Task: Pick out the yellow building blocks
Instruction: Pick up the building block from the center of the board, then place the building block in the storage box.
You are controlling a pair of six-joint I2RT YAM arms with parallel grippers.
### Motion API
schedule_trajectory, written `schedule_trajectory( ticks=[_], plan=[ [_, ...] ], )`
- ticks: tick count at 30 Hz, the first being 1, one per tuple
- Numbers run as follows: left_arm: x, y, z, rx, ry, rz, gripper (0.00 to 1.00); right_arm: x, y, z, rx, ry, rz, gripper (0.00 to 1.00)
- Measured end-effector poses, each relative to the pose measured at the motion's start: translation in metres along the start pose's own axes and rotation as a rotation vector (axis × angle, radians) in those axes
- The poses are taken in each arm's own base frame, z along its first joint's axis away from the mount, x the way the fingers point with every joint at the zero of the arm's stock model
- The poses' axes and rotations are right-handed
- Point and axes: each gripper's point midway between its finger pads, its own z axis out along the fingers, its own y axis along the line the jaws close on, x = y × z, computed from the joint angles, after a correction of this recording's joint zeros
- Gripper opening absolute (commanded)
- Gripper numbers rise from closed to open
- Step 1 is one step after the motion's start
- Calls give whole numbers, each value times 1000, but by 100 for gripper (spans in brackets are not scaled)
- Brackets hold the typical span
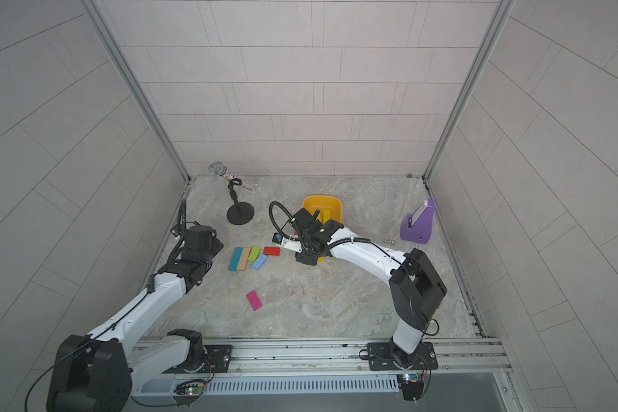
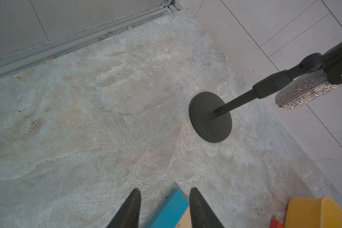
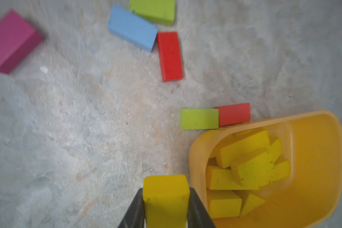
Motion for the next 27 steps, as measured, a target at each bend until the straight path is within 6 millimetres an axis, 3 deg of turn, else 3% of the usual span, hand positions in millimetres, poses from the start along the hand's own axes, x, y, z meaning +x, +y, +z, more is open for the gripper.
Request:
schedule_trajectory(
  ticks=[8, 15, 20, 27],
  plan=[
    [0, 0, 0, 1, 0, -1, 45, -17, -47, -18, 212, -248, 442, 0],
    [0, 0, 0, 1, 1, 0, 45, -9, -108, -26, 337, -329, 980, 0],
    [0, 0, 0, 1, 0, 0, 45, 22, -146, 0, 366, -250, 1257, 0],
    [0, 0, 0, 1, 0, -1, 45, 57, -150, 39, 386, -43, 1345, 0]
  ],
)
